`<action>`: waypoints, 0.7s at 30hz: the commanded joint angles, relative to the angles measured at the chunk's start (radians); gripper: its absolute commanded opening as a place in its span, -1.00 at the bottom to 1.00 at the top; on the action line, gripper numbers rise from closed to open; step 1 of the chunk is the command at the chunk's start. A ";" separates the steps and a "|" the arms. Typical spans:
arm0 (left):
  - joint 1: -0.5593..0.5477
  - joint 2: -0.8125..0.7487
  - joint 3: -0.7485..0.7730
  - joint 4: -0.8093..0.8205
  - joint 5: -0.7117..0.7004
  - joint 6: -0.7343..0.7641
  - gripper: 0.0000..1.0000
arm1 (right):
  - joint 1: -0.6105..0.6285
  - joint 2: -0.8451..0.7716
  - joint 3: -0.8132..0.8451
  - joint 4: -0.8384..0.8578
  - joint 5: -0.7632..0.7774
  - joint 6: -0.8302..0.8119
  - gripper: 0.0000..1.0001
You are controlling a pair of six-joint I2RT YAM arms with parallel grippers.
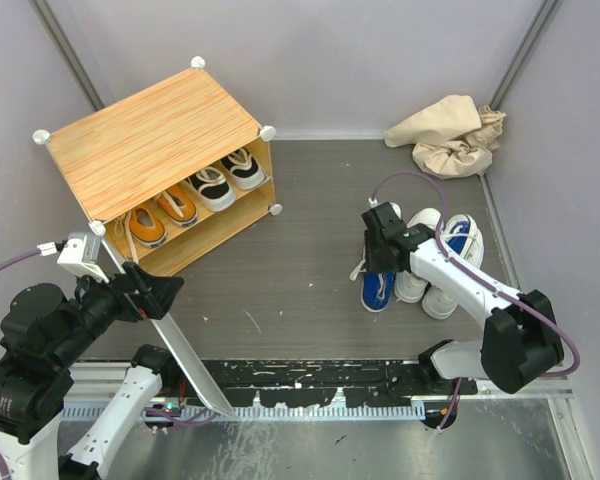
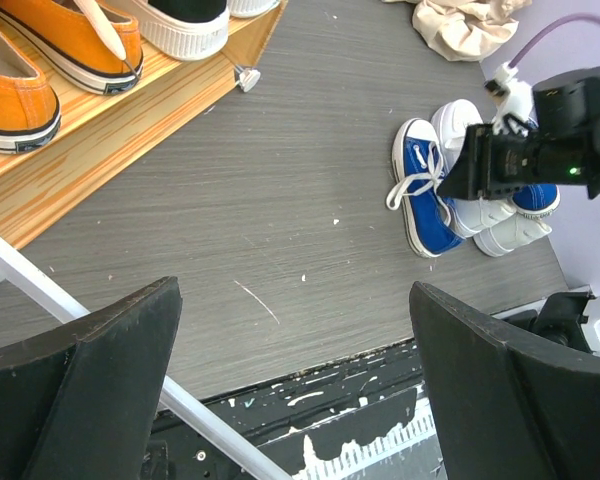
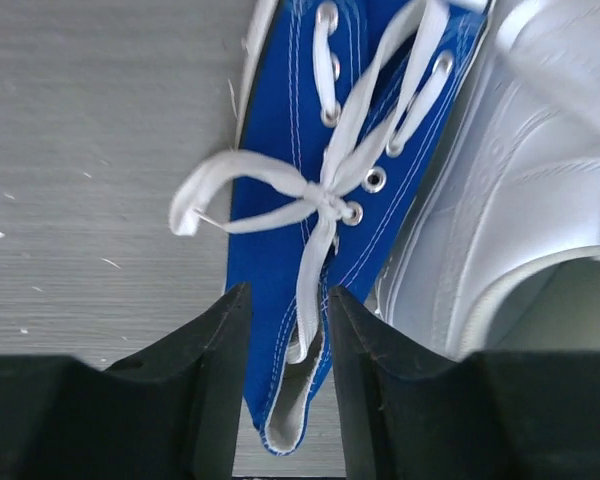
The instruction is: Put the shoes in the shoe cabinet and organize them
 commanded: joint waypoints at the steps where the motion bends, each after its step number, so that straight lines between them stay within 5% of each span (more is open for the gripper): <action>1: -0.004 0.009 0.011 0.027 0.003 0.015 0.96 | 0.002 0.030 -0.053 0.038 -0.032 0.077 -0.09; 10: -0.004 0.032 0.017 0.030 0.001 0.012 0.96 | -0.022 0.064 -0.172 0.154 -0.049 0.132 0.19; 14: -0.004 0.052 0.016 0.035 -0.002 0.007 0.96 | -0.024 0.083 -0.208 0.237 -0.126 0.123 -0.15; 16: -0.004 0.060 0.019 0.039 -0.007 0.003 0.96 | -0.024 0.083 -0.205 0.260 -0.144 0.084 -0.82; 17: -0.004 0.063 0.022 0.041 -0.011 0.000 0.96 | -0.022 0.076 -0.199 0.268 -0.154 0.066 -0.96; 21: -0.004 0.082 0.052 0.051 -0.032 -0.017 0.96 | 0.082 0.039 -0.141 0.281 -0.148 -0.033 -0.98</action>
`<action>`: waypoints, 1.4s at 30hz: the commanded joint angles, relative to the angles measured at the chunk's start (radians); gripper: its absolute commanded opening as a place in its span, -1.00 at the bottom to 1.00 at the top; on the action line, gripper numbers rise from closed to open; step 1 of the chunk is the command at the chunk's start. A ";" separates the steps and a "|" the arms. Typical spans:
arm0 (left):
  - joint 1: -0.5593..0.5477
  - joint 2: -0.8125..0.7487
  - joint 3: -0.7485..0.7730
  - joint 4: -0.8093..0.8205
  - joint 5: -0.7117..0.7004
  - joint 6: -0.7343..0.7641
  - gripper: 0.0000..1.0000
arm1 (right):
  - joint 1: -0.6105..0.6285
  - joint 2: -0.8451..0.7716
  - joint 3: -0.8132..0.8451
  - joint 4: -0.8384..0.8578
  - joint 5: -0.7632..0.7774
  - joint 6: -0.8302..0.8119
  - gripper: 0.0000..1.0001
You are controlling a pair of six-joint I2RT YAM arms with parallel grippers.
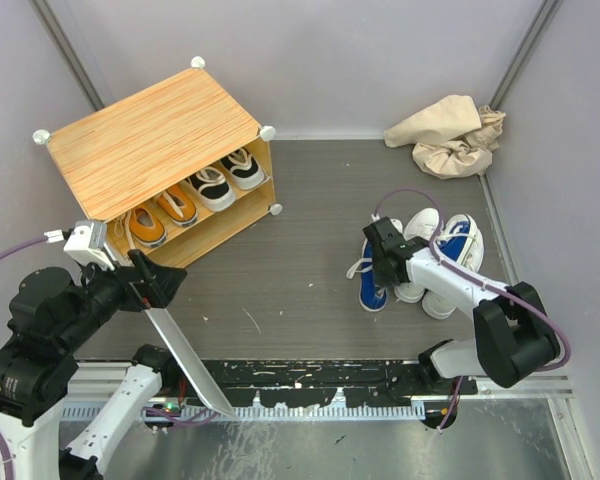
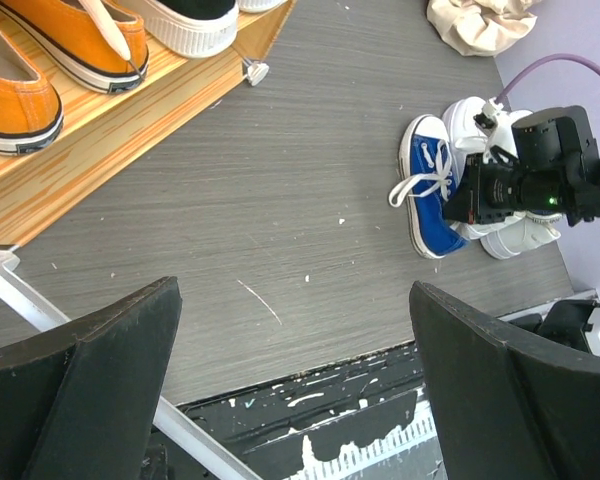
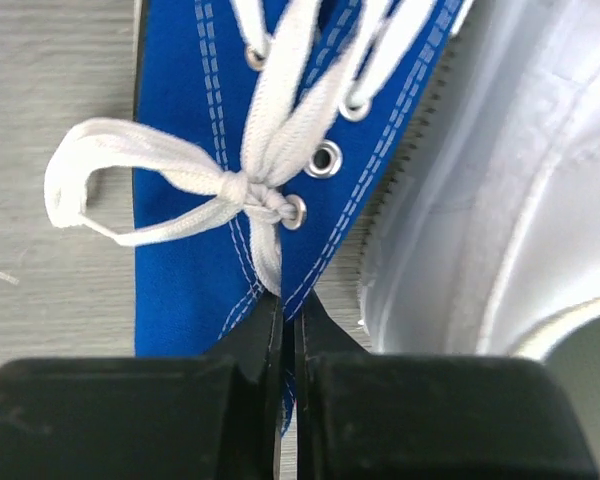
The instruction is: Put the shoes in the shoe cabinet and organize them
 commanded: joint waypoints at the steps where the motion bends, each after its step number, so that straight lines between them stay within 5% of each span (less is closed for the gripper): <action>1: -0.004 0.031 0.057 0.044 -0.024 -0.018 0.96 | 0.171 -0.010 0.062 0.167 -0.136 -0.085 -0.98; 8: -0.004 0.049 0.101 0.042 -0.084 -0.028 0.96 | 0.390 0.099 0.209 0.333 -0.258 -0.059 -0.98; 15: -0.004 0.052 0.084 0.056 -0.070 -0.050 0.96 | 0.419 0.331 0.338 0.493 -0.374 -0.095 -0.96; 22: -0.004 0.058 0.067 0.063 -0.057 -0.017 0.96 | 0.434 0.293 0.370 0.343 -0.237 -0.165 0.36; 28: -0.004 0.042 0.006 0.098 0.008 0.012 0.96 | 0.431 0.093 0.376 0.079 0.105 -0.177 0.80; 34: -0.004 0.036 -0.030 0.116 0.100 0.053 0.96 | 0.177 0.054 0.480 -0.319 0.352 -0.145 0.90; 42: -0.024 -0.026 -0.067 0.134 0.098 0.046 0.96 | -0.075 -0.068 0.467 -0.442 0.455 -0.129 0.80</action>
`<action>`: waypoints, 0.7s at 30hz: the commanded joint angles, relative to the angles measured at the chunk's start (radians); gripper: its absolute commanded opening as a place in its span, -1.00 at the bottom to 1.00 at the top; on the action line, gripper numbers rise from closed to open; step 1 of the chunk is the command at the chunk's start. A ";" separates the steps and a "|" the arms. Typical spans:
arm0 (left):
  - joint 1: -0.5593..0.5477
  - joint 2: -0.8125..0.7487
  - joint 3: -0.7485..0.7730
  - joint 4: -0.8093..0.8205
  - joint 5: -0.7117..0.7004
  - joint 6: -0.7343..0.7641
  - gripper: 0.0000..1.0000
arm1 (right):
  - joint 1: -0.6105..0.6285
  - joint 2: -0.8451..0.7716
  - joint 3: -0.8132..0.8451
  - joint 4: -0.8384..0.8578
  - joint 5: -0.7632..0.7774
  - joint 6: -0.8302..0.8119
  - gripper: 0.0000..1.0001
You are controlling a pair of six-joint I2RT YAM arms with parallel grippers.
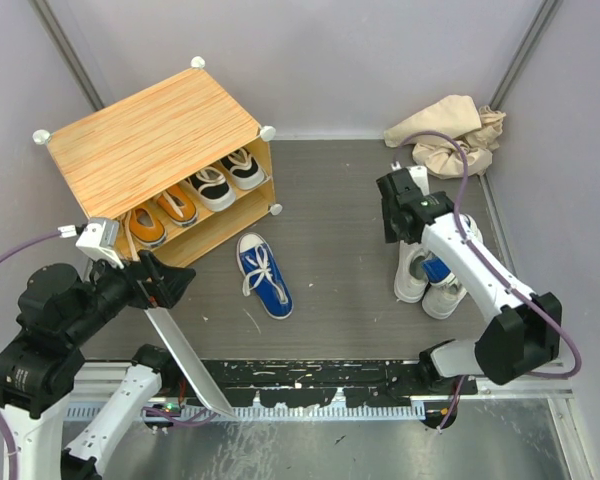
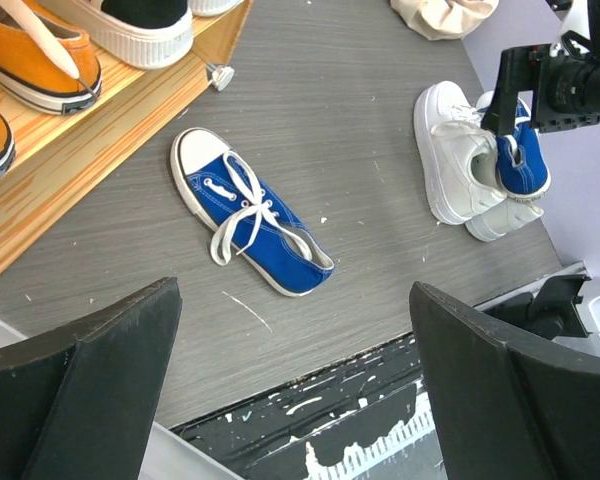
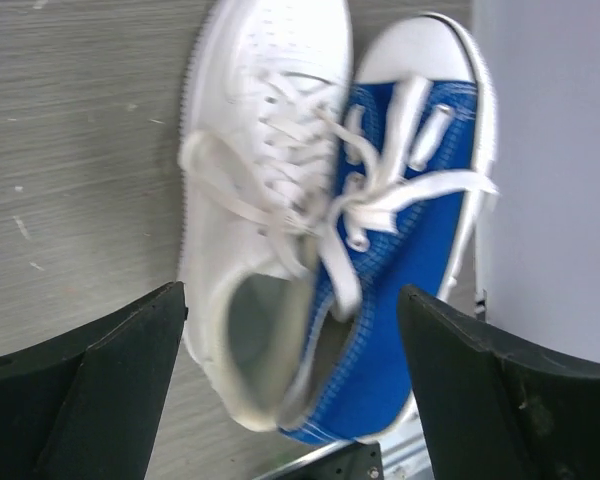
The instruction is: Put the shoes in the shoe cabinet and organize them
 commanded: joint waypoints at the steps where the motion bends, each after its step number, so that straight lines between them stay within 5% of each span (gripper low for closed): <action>1: -0.022 -0.039 -0.018 0.058 0.031 0.013 0.96 | -0.034 -0.101 0.012 -0.142 0.079 0.032 0.78; 9: -0.052 -0.075 -0.051 0.066 0.042 0.003 0.96 | -0.035 -0.193 -0.001 -0.202 -0.003 0.117 0.54; 21: -0.107 -0.121 -0.046 0.088 0.052 -0.001 0.96 | -0.034 -0.151 -0.055 -0.289 -0.069 0.244 0.47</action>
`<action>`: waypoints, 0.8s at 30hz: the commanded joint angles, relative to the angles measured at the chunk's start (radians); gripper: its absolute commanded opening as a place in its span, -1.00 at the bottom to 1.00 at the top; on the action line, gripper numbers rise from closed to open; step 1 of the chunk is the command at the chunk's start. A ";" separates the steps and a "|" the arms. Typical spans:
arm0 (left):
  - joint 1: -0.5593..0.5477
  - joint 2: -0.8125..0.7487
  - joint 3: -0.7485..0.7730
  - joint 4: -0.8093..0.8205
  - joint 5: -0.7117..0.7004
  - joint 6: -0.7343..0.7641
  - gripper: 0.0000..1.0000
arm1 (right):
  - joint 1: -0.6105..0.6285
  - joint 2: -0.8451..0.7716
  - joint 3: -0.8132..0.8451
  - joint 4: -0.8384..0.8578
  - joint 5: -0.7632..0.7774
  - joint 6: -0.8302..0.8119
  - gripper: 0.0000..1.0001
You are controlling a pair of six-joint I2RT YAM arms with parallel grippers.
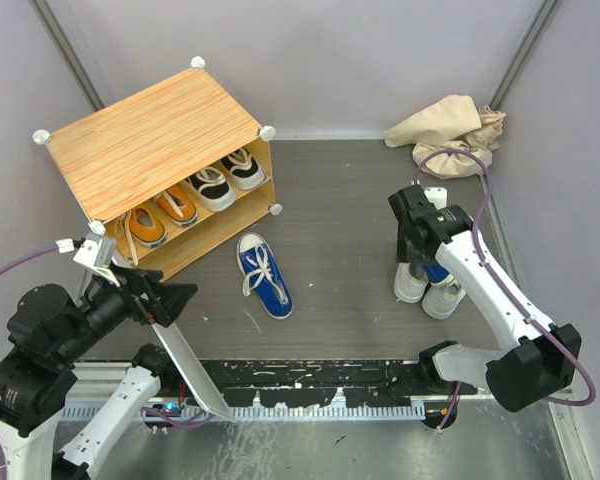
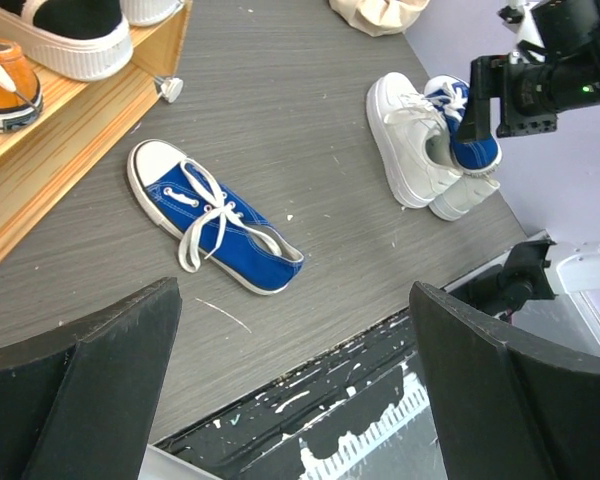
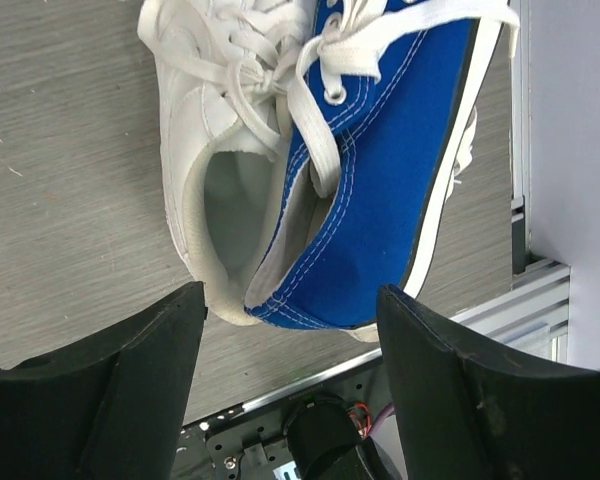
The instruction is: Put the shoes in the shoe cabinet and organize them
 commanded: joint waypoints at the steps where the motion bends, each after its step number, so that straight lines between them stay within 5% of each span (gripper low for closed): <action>1: -0.024 -0.029 0.003 0.050 0.031 0.000 0.96 | -0.002 0.029 -0.005 -0.071 -0.008 0.077 0.47; 7: -0.049 -0.060 0.002 0.071 0.061 -0.017 0.96 | -0.001 0.076 -0.070 -0.067 0.029 0.127 0.35; 16: -0.083 -0.097 0.001 0.062 0.051 -0.021 0.96 | -0.002 0.087 -0.017 -0.102 0.082 0.157 -0.97; 20: -0.088 -0.103 0.004 0.053 0.026 -0.007 0.96 | 0.046 0.074 0.137 -0.142 0.112 0.119 -0.97; 24: -0.088 -0.087 0.018 0.053 0.026 -0.008 0.96 | 0.253 0.158 0.388 -0.226 0.206 0.134 -0.98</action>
